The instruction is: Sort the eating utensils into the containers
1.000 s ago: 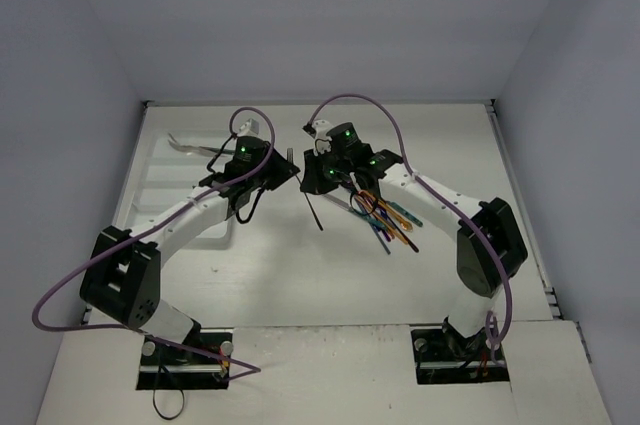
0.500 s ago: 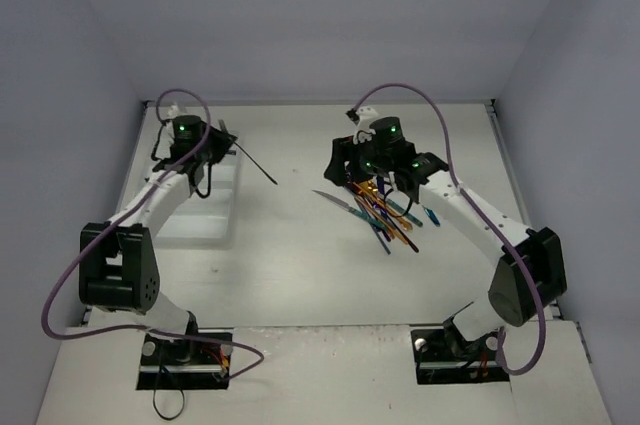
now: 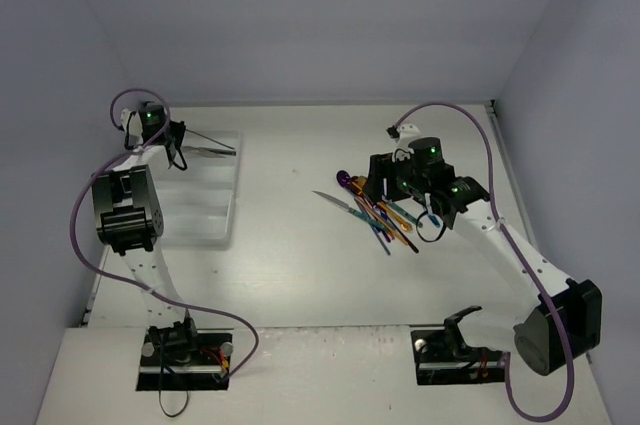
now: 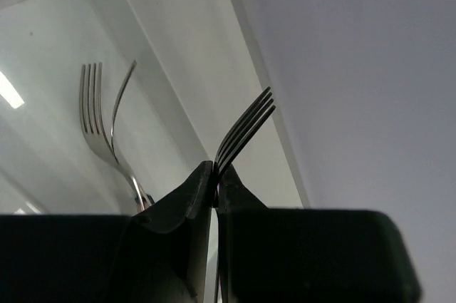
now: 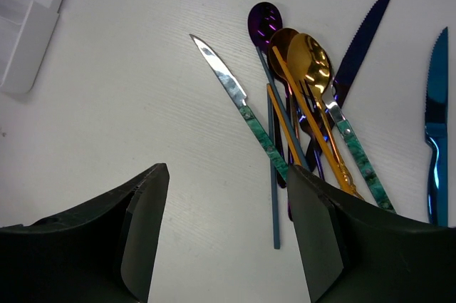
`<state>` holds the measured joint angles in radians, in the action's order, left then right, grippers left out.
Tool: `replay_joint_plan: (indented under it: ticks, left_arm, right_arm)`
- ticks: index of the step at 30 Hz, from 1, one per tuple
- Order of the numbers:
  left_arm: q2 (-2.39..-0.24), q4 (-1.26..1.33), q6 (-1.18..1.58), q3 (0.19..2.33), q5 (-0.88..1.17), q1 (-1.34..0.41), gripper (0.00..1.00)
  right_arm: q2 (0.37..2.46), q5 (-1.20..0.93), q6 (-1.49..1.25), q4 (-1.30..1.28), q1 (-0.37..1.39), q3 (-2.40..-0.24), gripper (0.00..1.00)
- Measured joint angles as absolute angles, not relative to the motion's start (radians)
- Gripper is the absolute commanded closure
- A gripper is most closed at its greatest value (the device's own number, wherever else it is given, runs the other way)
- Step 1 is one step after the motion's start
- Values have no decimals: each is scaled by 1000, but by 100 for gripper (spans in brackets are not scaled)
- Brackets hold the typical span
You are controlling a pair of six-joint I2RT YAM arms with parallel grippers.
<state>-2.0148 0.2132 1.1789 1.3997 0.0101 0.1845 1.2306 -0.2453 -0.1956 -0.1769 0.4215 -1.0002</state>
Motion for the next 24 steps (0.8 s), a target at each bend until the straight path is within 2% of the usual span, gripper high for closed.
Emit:
replay_joint_plan:
  ticks: [3, 4, 9, 12, 14, 19, 22, 24]
  left_arm:
    - [-2090, 218, 1189, 1452, -4, 186, 81]
    - [-2107, 218, 1191, 1464, -9, 186, 81]
    - [-2132, 218, 1190, 1476, -22, 186, 42]
    - [-2113, 226, 1185, 1461, -26, 186, 29]
    - [-2081, 215, 1176, 1433, -29, 186, 24]
    - [-1983, 158, 1132, 1399, -35, 186, 21]
    - [-1907, 129, 1102, 1368, -26, 186, 21]
    - [-1854, 86, 1069, 1349, -21, 181, 21]
  right_arm:
    - [1209, -222, -187, -195, 408, -992, 34]
    - [1205, -217, -185, -199, 404, -990, 34]
    - [1201, -175, -177, -218, 391, -989, 33]
    - [1201, -150, -170, -222, 386, -989, 33]
    - [1202, -134, -166, -222, 386, -989, 33]
    - [1218, -99, -162, -226, 385, -989, 34]
    - [1244, -69, -163, -227, 385, -989, 39]
    - [1268, -53, -169, -229, 385, -989, 45]
